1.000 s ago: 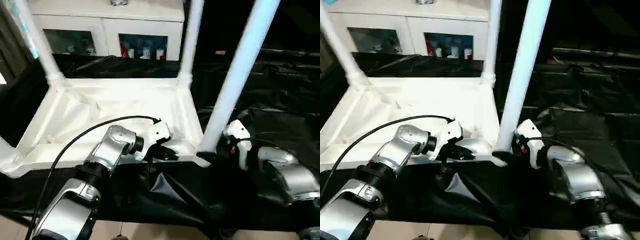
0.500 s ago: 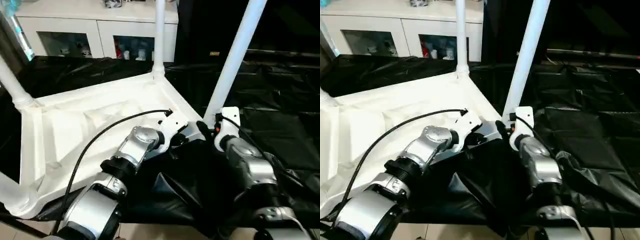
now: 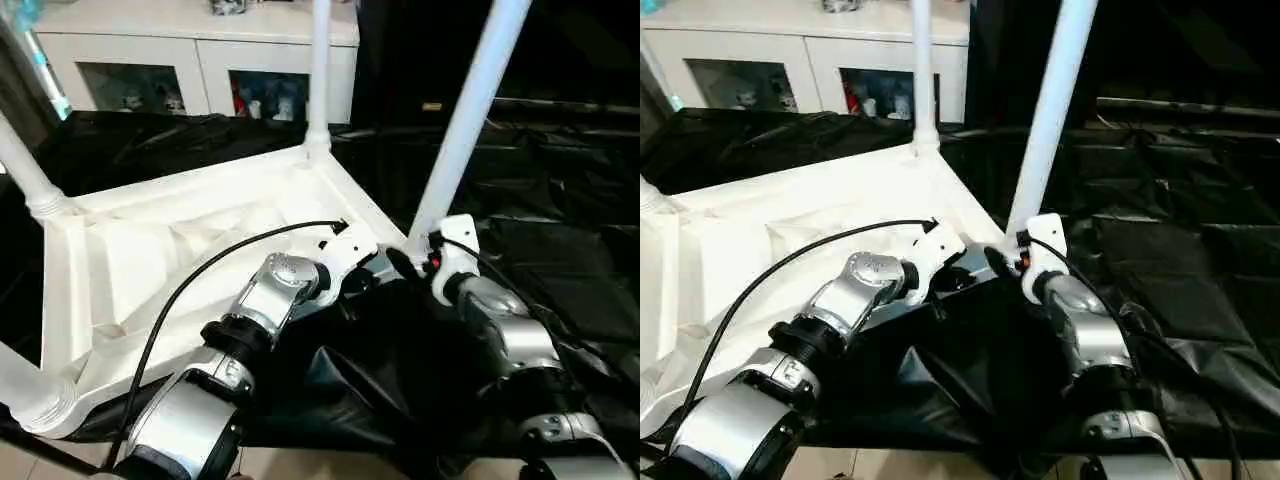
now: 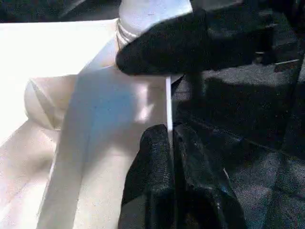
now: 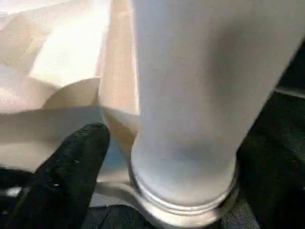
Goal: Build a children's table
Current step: Rotate leg to tighten
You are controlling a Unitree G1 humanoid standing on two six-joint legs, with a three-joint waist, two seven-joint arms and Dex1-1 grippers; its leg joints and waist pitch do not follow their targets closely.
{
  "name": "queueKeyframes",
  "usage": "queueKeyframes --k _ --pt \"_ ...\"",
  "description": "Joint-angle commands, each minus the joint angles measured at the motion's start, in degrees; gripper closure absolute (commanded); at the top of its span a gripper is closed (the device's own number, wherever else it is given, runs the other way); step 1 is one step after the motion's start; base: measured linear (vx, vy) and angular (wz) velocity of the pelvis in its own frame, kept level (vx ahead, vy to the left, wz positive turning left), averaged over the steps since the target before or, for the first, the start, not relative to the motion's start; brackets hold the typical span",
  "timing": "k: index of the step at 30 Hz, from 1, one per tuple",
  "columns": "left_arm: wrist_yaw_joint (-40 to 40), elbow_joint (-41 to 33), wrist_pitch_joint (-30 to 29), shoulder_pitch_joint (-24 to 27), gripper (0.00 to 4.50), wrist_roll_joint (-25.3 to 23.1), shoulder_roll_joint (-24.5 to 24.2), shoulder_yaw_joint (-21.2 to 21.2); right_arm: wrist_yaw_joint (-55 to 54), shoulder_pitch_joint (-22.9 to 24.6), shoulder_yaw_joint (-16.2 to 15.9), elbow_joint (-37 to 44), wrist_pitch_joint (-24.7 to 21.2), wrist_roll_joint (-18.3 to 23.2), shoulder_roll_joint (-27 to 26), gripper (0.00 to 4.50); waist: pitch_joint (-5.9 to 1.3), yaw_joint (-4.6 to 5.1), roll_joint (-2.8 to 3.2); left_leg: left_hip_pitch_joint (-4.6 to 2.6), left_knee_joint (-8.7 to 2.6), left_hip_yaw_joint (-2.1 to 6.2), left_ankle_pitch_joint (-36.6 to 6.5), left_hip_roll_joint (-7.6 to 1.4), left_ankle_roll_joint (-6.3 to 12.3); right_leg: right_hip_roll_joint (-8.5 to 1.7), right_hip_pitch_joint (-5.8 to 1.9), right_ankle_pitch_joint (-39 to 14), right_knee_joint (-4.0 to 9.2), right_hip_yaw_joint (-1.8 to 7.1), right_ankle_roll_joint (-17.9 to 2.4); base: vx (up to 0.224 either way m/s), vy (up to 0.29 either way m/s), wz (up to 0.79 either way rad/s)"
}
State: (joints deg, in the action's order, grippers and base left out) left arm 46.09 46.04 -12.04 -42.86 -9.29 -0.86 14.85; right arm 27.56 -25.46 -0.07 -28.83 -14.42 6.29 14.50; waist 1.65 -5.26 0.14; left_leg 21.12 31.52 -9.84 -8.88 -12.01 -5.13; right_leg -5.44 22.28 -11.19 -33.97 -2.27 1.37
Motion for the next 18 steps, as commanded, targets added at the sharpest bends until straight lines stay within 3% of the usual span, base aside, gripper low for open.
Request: queueKeyframes --k 1,5,10,16,18 --pt "6.1 0.0 2.8 2.2 4.5 2.6 0.3 1.7 5.3 0.9 -2.2 1.8 -0.6 0.4 0.7 0.04 -2.77 -0.15 -1.26 -0.11 -2.61 -0.68 -11.2 -0.29 4.56 -1.78 -2.68 -4.8 3.92 1.31 -11.6 0.0 0.0 0.0" --pt "17.2 -4.8 3.8 4.4 4.5 5.1 -4.3 3.1 19.9 4.8 -5.0 10.1 -1.8 3.0 9.3 0.04 -2.54 -0.37 -1.12 -0.23 -2.82 -0.59 -12.7 -0.55 5.06 -1.82 -2.53 -7.9 4.22 1.23 -11.9 0.0 0.0 0.0" --pt "23.8 -8.3 3.1 5.7 4.5 6.6 -7.2 3.9 26.3 5.9 -5.9 13.1 -1.6 4.6 12.7 0.04 -2.44 -0.31 -1.13 -0.34 -3.14 -0.49 -15.4 -0.82 3.83 -1.93 -2.21 -13.1 4.44 1.29 -11.4 0.0 0.0 0.0" --pt "27.9 -10.7 2.1 7.0 4.5 7.4 -10.2 4.4 34.6 7.7 -7.6 16.6 -2.9 6.8 16.8 0.04 -2.75 -0.62 -1.31 -0.16 -2.64 -0.66 -11.0 -0.81 5.26 -1.74 -2.44 -5.7 3.53 1.2 -13.2 0.0 0.0 0.0" --pt "28.1 -10.8 2.1 7.1 4.5 7.5 -10.5 4.4 35.1 7.9 -7.7 16.7 -3.1 6.9 17.1 0.04 -2.73 -0.63 -1.35 -0.17 -2.57 -0.71 -10.8 -0.79 5.37 -1.8 -2.39 -5.9 3.53 1.18 -13.5 0.0 0.0 0.0"
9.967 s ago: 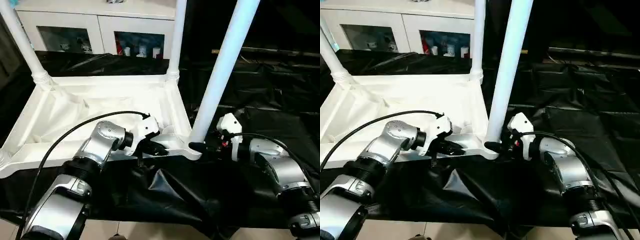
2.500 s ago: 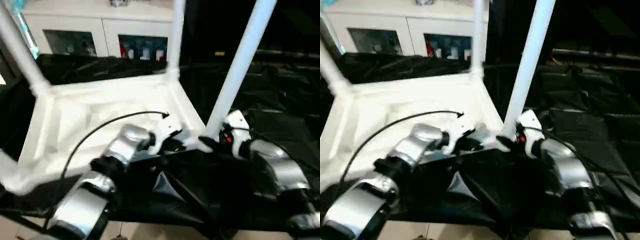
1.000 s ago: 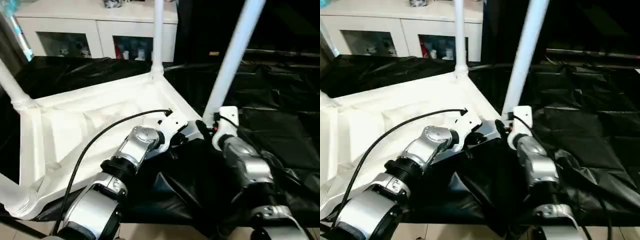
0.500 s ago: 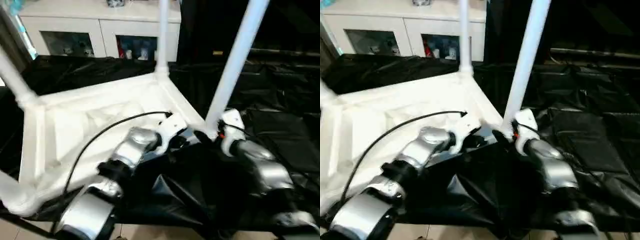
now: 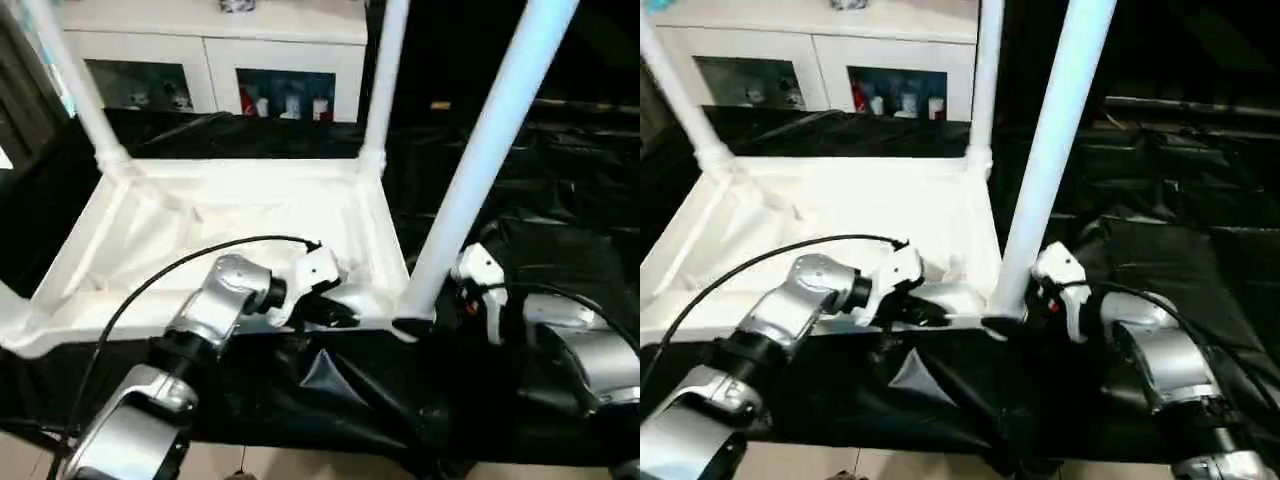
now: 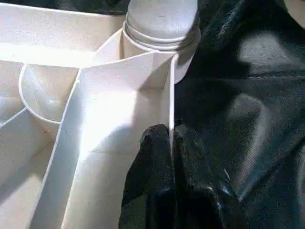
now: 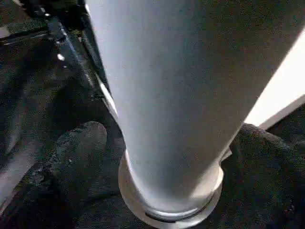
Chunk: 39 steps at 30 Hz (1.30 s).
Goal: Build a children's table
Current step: Rotate leg to tighten
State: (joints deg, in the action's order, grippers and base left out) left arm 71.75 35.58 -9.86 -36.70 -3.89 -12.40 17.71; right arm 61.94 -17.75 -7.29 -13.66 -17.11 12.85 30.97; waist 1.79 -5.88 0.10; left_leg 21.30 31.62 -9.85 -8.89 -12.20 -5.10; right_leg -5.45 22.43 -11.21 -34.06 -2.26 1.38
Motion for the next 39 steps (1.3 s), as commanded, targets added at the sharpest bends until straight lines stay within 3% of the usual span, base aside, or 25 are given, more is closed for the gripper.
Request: queueKeyframes --k 1,4,9,16,21,22,26,30,32,36,39 --pt "2.7 -0.7 -0.2 1.1 4.5 2.1 0.9 1.5 1.2 0.2 -0.6 1.5 -0.5 0.5 0.8 0.3 -2.83 -0.02 -1.27 -0.36 -2.7 -0.7 -11.1 -0.62 5.2 -1.83 -2.49 -6.6 3.69 1.17 -13.5 0.0 0.0 0.0" --pt "3.1 -1.4 -0.6 1.4 4.5 2.1 0.6 1.4 1.0 0.0 -0.6 0.7 0.1 0.0 0.6 0.3 -2.82 -0.03 -1.42 -0.43 -2.71 -0.7 -11.3 -0.65 4.81 -1.85 -2.44 -7.5 3.74 1.21 -13.3 0.0 0.0 0.0" --pt "3.2 -2.0 -1.1 1.7 4.5 2.3 0.5 1.4 0.1 -0.4 -0.8 -0.2 0.5 -0.4 -0.6 0.98 -2.96 -0.05 -1.69 -0.33 -2.54 -0.73 -10.0 -0.52 5.03 -1.82 -2.56 -5.8 3.47 1.21 -13.4 0.0 0.0 0.0" --pt "3.0 -2.4 -1.6 2.0 4.5 2.5 0.5 1.4 0.6 0.3 -1.1 0.7 -0.6 0.3 -1.0 1.48 -2.92 0.06 -1.52 -0.41 -2.54 -0.71 -10.4 -0.54 4.9 -1.8 -2.54 -6.7 3.53 1.21 -13.3 0.0 0.0 0.0" --pt "-3.1 1.2 -1.8 0.3 4.5 1.4 1.8 -0.3 -1.3 2.0 0.2 1.7 -0.6 1.7 -3.0 1.88 -2.9 0.04 -1.68 -0.39 -2.41 -0.78 -9.8 -0.43 5.4 -1.78 -2.46 -6.0 3.49 1.24 -13.3 0.0 0.0 0.0" --pt "-5.6 2.5 -1.8 -0.5 4.5 0.9 2.5 -0.8 -3.8 2.0 0.5 1.0 -0.8 1.2 -4.3 2.0 -2.85 0.09 -2.0 -0.43 -2.51 -0.78 -10.4 -0.43 5.08 -1.77 -2.42 -7.5 3.65 1.21 -13.0 0.0 0.0 0.0" --pt "-12.6 5.7 -1.8 -2.5 4.5 -0.1 4.8 -2.2 -11.6 1.1 1.8 -2.1 -1.7 -0.5 -8.3 2.3 -2.46 0.29 -1.95 -0.74 -3.03 -0.59 -14.8 -0.42 2.68 -1.96 -1.98 -16.4 4.52 1.17 -10.7 0.0 0.0 0.0" --pt "-25.1 11.1 -3.7 -6.2 4.5 -1.5 10.8 -3.7 -28.7 -1.8 4.0 -8.0 -3.0 -3.2 -18.2 2.45 -2.37 1.01 -1.83 -0.9 -3.35 -0.3 -18.3 -0.27 0.5 -2.01 -1.61 -21.0 4.98 1.22 -9.0 0.0 0.0 0.0" --pt "-30.1 13.0 -4.3 -7.5 4.5 -2.7 13.7 -3.2 -37.0 -3.7 5.3 -10.7 -3.3 -4.1 -23.1 2.48 -2.41 1.37 -1.46 -1.06 -3.54 -0.09 -19.3 -0.26 -0.6 -2.01 -1.4 -21.4 5.22 1.28 -8.4 0.0 0.0 0.0" --pt "-35.3 15.9 -2.6 -9.2 4.5 -4.2 18.4 -1.8 -48.5 -7.4 6.2 -15.4 -2.5 -6.4 -29.5 2.52 -2.63 1.44 -1.56 -1.02 -3.57 -0.02 -19.1 -0.18 -0.72 -1.86 -1.52 -18.7 5.12 1.31 -8.2 0.0 0.0 0.0" --pt "-35.4 17.2 -0.4 -10.0 4.5 -4.5 19.1 -1.7 -50.4 -8.4 6.0 -16.4 -2.6 -7.9 -30.6 2.52 -2.83 1.33 -1.8 -0.83 -3.45 -0.15 -17.8 -0.08 -0.11 -1.7 -1.82 -14.9 4.85 1.37 -8.2 0.0 0.0 0.0"
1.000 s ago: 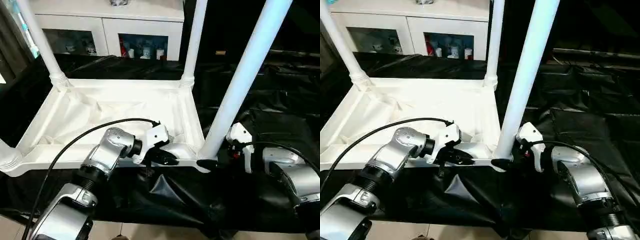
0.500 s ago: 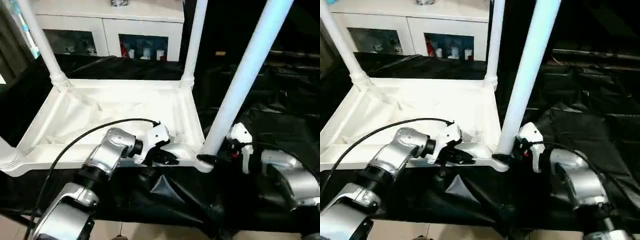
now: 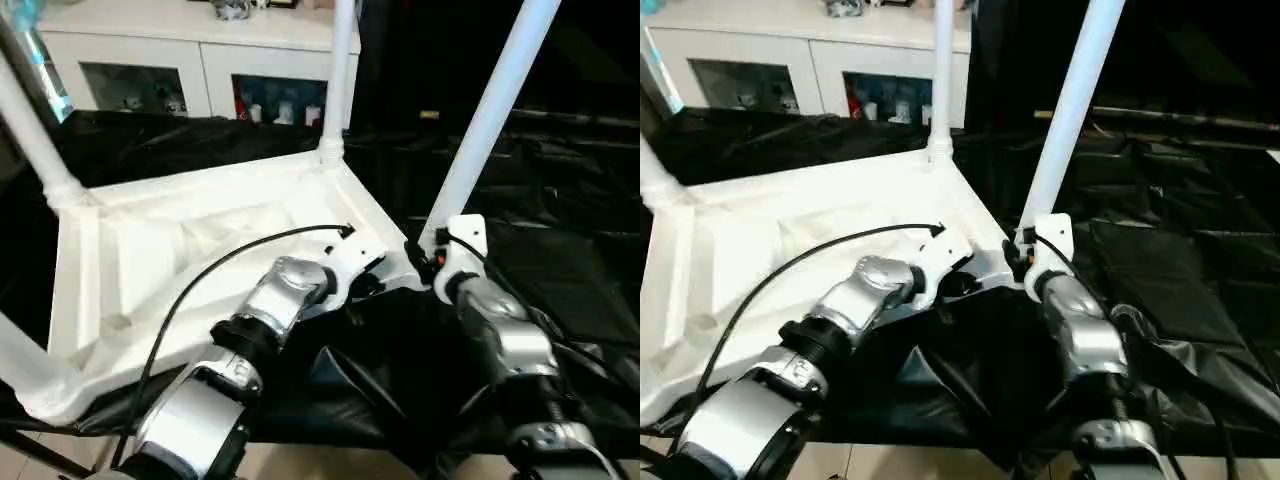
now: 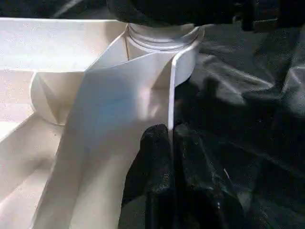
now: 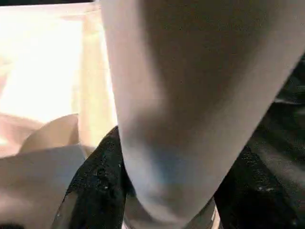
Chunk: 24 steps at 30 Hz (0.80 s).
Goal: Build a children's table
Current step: Rotate leg to tighten
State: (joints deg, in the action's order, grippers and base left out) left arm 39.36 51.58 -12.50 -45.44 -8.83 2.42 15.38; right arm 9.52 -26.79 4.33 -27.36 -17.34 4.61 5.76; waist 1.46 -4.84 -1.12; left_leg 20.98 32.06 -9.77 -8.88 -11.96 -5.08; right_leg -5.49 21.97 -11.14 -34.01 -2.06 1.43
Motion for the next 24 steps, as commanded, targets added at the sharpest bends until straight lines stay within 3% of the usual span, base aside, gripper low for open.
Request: queueKeyframes --k 1,4,5,6,8,11,12,17,18,19,21,23,24 --pt "-3.0 1.3 2.5 -1.2 4.5 0.5 4.3 0.7 2.0 0.6 -5.6 -2.7 -2.3 0.3 -5.5 2.52 -2.5 0.16 -0.57 -0.47 -3.87 -0.29 -16.9 -0.3 0.23 -1.69 -1.45 -13.7 4.75 1.18 -8.3 0.0 0.0 0.0" --pt "-3.2 2.9 4.7 -1.8 4.5 0.0 4.0 0.5 0.7 0.1 -5.1 -3.2 -0.7 -1.3 -6.0 2.52 -2.38 0.05 -0.71 -0.4 -3.92 -0.34 -17.0 -0.28 0.68 -1.79 -1.51 -14.7 4.92 1.16 -7.9 0.0 0.0 0.0" --pt "-2.8 3.0 5.6 -1.8 4.5 0.1 3.7 0.5 0.7 0.1 -3.9 -3.2 -0.5 -0.3 -6.1 2.18 -2.36 0.07 -0.7 -0.42 -3.95 -0.33 -17.3 -0.28 0.7 -1.81 -1.48 -15.4 4.97 1.16 -7.8 0.0 0.0 0.0" --pt "-2.5 3.2 6.4 -1.9 4.5 0.2 3.3 0.2 0.5 0.0 -2.7 -3.3 -0.3 0.6 -6.1 2.18 -2.35 0.09 -0.92 -0.45 -3.98 -0.36 -18.0 -0.3 0.77 -1.89 -1.39 -17.1 5.14 1.17 -7.4 0.0 0.0 0.0" --pt "-2.2 3.6 7.5 -2.1 4.5 0.3 3.0 0.0 0.5 0.0 -2.4 -3.2 -0.2 0.9 -5.6 1.82 -2.29 0.03 -0.64 -0.63 -4.1 -0.26 -19.0 -0.4 0.61 -1.9 -1.19 -18.7 5.29 1.19 -7.1 0.0 0.0 0.0" --pt "-1.4 4.5 9.1 -2.5 4.5 0.8 2.4 -0.5 -0.2 1.0 -2.7 -1.2 -0.5 -0.3 -3.8 1.64 -2.22 0.1 -0.59 -0.54 -4.27 -0.17 -19.6 -0.45 0.29 -1.86 -1.11 -18.8 5.31 1.18 -7.0 0.0 0.0 0.0" --pt "-1.2 4.5 9.4 -2.5 4.5 0.8 2.3 -0.6 0.0 1.4 -2.8 -0.3 -0.6 -0.4 -3.4 1.64 -2.18 0.08 -0.94 -0.52 -4.27 -0.21 -19.6 -0.46 0.38 -1.82 -1.15 -18.9 5.38 1.16 -6.9 0.0 0.0 0.0" --pt "0.8 4.7 12.1 -2.1 4.5 1.1 1.6 -0.9 4.4 7.8 -3.7 11.5 -3.8 -0.1 0.5 1.5 -2.28 -0.66 -0.97 -0.42 -4.16 -0.31 -17.4 -0.61 1.21 -1.87 -1.37 -15.6 5.15 1.35 -6.4 0.0 0.0 0.0" --pt "2.3 4.4 13.4 -1.5 4.5 1.7 1.5 -1.1 6.3 12.8 -3.7 19.0 -6.4 0.8 2.6 1.5 -2.28 -0.79 -0.92 -0.29 -4.16 -0.28 -16.4 -0.64 1.45 -1.93 -1.52 -14.2 4.97 1.34 -6.6 0.0 0.0 0.0" --pt "2.6 4.3 13.7 -1.3 4.5 1.9 1.4 -1.2 6.7 14.0 -3.8 20.5 -6.9 0.9 3.1 1.5 -2.05 -1.04 -0.96 -0.25 -4.18 -0.27 -16.1 -0.64 1.66 -1.85 -1.63 -13.9 5.14 1.39 -6.3 0.0 0.0 0.0" --pt "3.3 3.7 14.8 -0.7 4.5 2.6 1.2 -1.7 8.2 19.2 -4.0 27.3 -9.1 1.9 5.2 1.5 -2.25 -1.45 -1.1 -0.19 -4.13 -0.24 -15.5 -0.7 2.08 -1.97 -1.84 -12.6 4.9 1.41 -6.3 0.0 0.0 0.0" --pt "3.4 3.5 15.1 -0.6 4.5 2.8 1.1 -1.9 8.4 20.0 -4.0 28.6 -9.6 2.2 5.4 1.5 -2.24 -1.44 -1.16 -0.01 -4.19 -0.18 -15.5 -0.7 2.1 -2.05 -1.79 -12.1 4.81 1.32 -6.8 0.0 0.0 0.0" --pt "3.6 2.3 15.0 -0.1 4.5 4.5 0.8 -3.6 9.2 21.2 -4.6 31.6 -10.2 3.3 6.0 1.5 -2.29 -1.47 -0.79 -0.07 -4.16 -0.15 -15.3 -0.72 1.9 -2.05 -1.77 -11.7 4.72 1.29 -7.3 0.0 0.0 0.0"
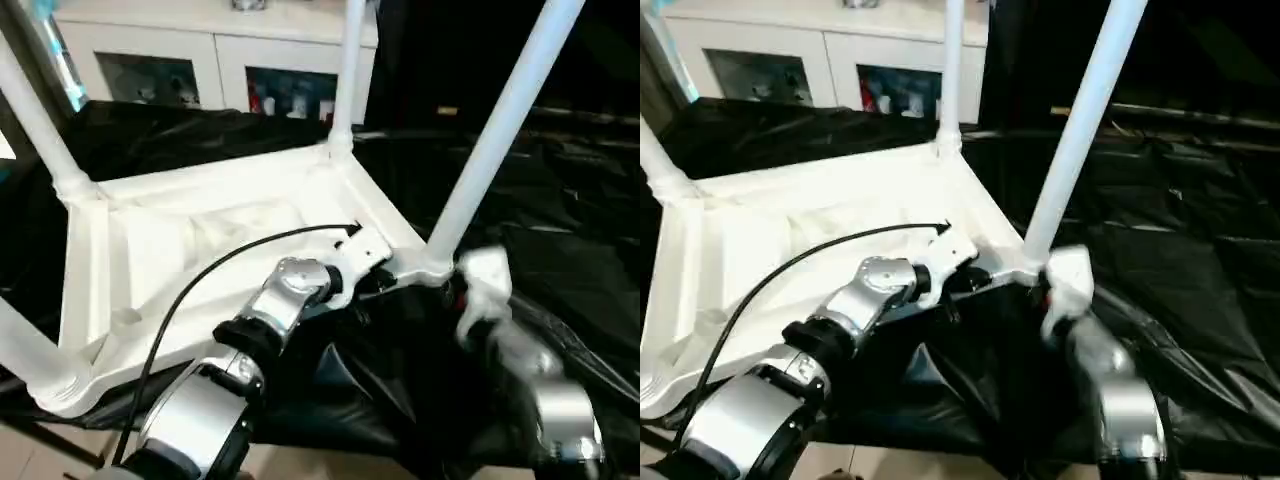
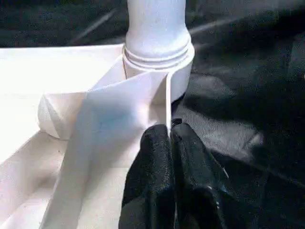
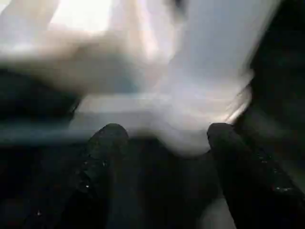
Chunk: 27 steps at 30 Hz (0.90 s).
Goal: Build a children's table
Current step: Rotate leg to tighten
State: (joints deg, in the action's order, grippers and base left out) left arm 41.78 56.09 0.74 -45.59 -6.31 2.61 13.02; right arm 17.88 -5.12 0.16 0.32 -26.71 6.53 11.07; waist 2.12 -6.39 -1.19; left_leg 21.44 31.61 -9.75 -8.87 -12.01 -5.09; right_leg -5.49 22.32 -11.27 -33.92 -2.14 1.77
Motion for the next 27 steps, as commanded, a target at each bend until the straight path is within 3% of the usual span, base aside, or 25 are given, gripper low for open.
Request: queueKeyframes --k 1,3,6,7,8,9,10,11,12,13,14,15,16,17,18,20,21,22,23,27 --pt "1.5 -2.9 1.4 0.3 4.5 2.7 0.4 -1.8 1.2 -0.2 -0.8 4.8 -1.0 1.7 0.8 1.5 -3.02 0.09 -0.81 -0.33 -3.51 -0.18 -14.2 -0.69 2.08 -2.02 -2.19 -9.6 4.4 1.42 -8.1 0.0 0.0 0.0" --pt "3.1 -5.0 0.0 1.1 4.08 3.6 -0.4 -2.2 1.7 -0.4 -1.0 5.5 -1.2 2.1 0.5 1.38 -3.42 0.04 -0.55 -0.28 -3.11 -0.18 -11.1 -0.78 2.33 -1.95 -2.25 -4.2 3.61 1.38 -9.3 0.0 0.0 0.0" --pt "7.7 -15.4 -6.9 5.2 4.0 6.1 -3.9 -2.5 3.2 -2.0 -1.9 6.2 -1.3 2.9 -0.5 1.38 -3.34 0.34 -0.67 -0.02 -2.73 -0.41 -7.2 -0.72 3.81 -1.76 -2.35 3.5 2.59 1.17 -12.1 0.0 0.0 0.0" --pt "8.5 -19.1 -9.0 6.6 3.67 6.5 -5.4 -2.6 3.7 -2.3 -2.2 6.6 -1.4 3.0 -0.4 1.38 -3.26 0.43 -0.54 -0.02 -2.74 -0.44 -7.2 -0.66 3.99 -1.74 -2.29 3.5 2.67 1.2 -12.2 0.0 0.0 0.0" --pt "9.1 -23.0 -11.4 8.2 3.61 7.0 -7.0 -3.0 4.2 -2.5 -2.5 7.1 -1.4 3.3 -0.5 1.38 -3.23 0.57 -1.34 0.06 -2.75 -0.51 -7.1 -0.73 4.31 -1.73 -2.43 3.4 2.67 1.17 -12.3 0.0 0.0 0.0" --pt "10.0 -30.2 -16.2 11.4 3.64 8.3 -10.3 -4.0 4.7 -2.9 -2.8 7.9 -2.0 4.0 -0.5 1.38 -3.12 0.7 -1.05 0.01 -2.78 -0.61 -7.5 -0.67 4.46 -1.7 -2.28 2.1 2.69 1.19 -12.5 0.0 0.0 0.0" --pt "10.4 -33.4 -18.4 12.8 3.64 8.9 -11.9 -4.6 5.0 -3.2 -2.9 8.1 -2.2 4.3 -0.6 1.38 -3.2 0.74 -1.15 -0.18 -2.75 -0.59 -7.7 -0.9 4.31 -1.82 -2.33 1.9 2.52 1.19 -12.7 0.0 0.0 0.0" --pt "10.6 -34.6 -19.2 13.5 3.61 9.1 -12.5 -4.8 5.2 -3.3 -2.9 8.0 -2.3 4.5 -0.5 1.38 -3.03 1.13 -0.73 0.08 -2.98 -0.52 -7.5 -0.89 4.03 -1.67 -2.29 0.9 2.49 1.17 -12.5 0.0 0.0 0.0" --pt "11.7 -40.1 -22.6 16.4 3.45 9.9 -15.7 -5.8 5.9 -4.2 -3.1 7.3 -2.3 4.9 -0.4 1.38 -3.02 1.15 -0.65 -0.4 -2.85 -0.7 -8.3 -0.96 3.21 -1.51 -1.98 -0.7 2.6 1.18 -12.3 0.0 0.0 0.0" --pt "11.7 -40.1 -22.6 16.4 3.26 9.9 -15.7 -5.8 5.9 -4.2 -3.1 7.3 -2.3 4.9 -0.4 1.38 -2.92 1.36 -0.8 -0.43 -3.09 -0.7 -8.6 -1.09 2.56 -1.37 -1.91 -1.5 2.56 1.23 -12.0 0.0 0.0 0.0" --pt "11.7 -40.1 -22.6 16.4 3.2 9.9 -15.7 -5.8 5.9 -4.2 -3.1 7.3 -2.3 4.9 -0.4 1.38 -2.77 1.2 -0.56 -0.64 -3.03 -0.84 -9.3 -0.92 1.65 -1.19 -1.67 -3.0 2.81 1.25 -11.4 0.0 0.0 0.0" --pt "13.9 -48.4 -27.5 21.0 3.2 11.9 -20.4 -7.5 7.1 -6.2 -3.2 4.9 -1.6 5.1 -0.3 1.38 -3.01 0.99 -0.96 -0.76 -3.12 -0.52 -9.6 -1.31 0.93 -1.72 -1.9 -2.8 2.14 1.21 -11.7 0.0 0.0 0.0" --pt "14.9 -52.2 -29.8 22.9 3.23 13.0 -22.3 -8.0 7.2 -7.3 -3.3 3.4 -1.2 4.9 -0.4 1.38 -2.67 1.17 -1.23 -0.43 -3.42 -0.73 -9.5 -1.12 0.92 -1.31 -1.81 -3.5 2.49 1.2 -11.3 0.0 0.0 0.0" --pt "15.5 -54.1 -30.9 23.9 3.03 13.6 -23.2 -8.2 7.3 -8.0 -3.3 2.5 -0.9 4.9 -0.6 1.38 -2.8 1.11 -0.94 -0.71 -3.22 -0.75 -9.7 -1.12 0.41 -1.34 -1.62 -3.4 2.27 1.19 -11.5 0.0 0.0 0.0" --pt "17.3 -60.3 -34.6 26.8 2.83 16.1 -25.9 -8.5 7.1 -10.6 -3.1 -1.1 0.3 4.6 -1.2 1.38 -2.6 1.33 -1.05 -0.78 -3.28 -0.89 -9.9 -0.94 -0.42 -1.05 -1.42 -3.3 2.39 1.23 -11.3 0.0 0.0 0.0" --pt "18.6 -64.6 -37.3 28.8 2.74 18.2 -27.8 -8.5 6.7 -12.7 -2.8 -4.0 1.4 4.3 -1.8 1.38 -2.71 1.36 -0.8 -0.88 -3.3 -0.81 -10.8 -1.0 -1.3 -1.2 -1.36 -3.5 2.04 1.2 -11.6 0.0 0.0 0.0" --pt "19.9 -72.4 -43.2 32.5 2.77 21.7 -30.9 -8.2 5.1 -16.5 -2.0 -9.6 3.9 3.4 -2.7 1.38 -2.51 1.43 -0.92 -0.88 -3.26 -0.99 -11.3 -0.85 -1.74 -1.02 -1.22 -4.1 2.14 1.28 -11.4 0.0 0.0 0.0" --pt "20.1 -74.5 -45.0 33.8 2.4 22.6 -31.8 -8.0 4.4 -18.1 -1.6 -12.0 5.1 3.1 -3.0 1.38 -2.7 1.47 -0.75 -0.94 -3.18 -0.75 -11.5 -0.91 -2.23 -1.25 -1.21 -4.1 1.74 1.23 -11.9 0.0 0.0 0.0" --pt "20.0 -76.1 -46.4 35.0 2.4 23.1 -32.4 -7.9 3.8 -19.4 -1.1 -13.9 6.1 3.0 -3.3 1.38 -2.3 1.59 -0.92 -0.9 -3.24 -1.06 -12.7 -0.72 -2.51 -0.86 -0.96 -5.6 2.19 1.32 -11.5 0.0 0.0 0.0" --pt "17.9 -80.1 -50.6 39.1 2.19 21.7 -34.4 -8.2 0.7 -24.8 1.3 -20.9 8.5 3.4 -3.9 1.38 -2.32 1.29 -0.8 -0.8 -3.16 -0.91 -13.5 -0.54 -3.02 -0.83 -1.21 -7.2 2.21 1.47 -9.2 0.0 0.0 0.0"
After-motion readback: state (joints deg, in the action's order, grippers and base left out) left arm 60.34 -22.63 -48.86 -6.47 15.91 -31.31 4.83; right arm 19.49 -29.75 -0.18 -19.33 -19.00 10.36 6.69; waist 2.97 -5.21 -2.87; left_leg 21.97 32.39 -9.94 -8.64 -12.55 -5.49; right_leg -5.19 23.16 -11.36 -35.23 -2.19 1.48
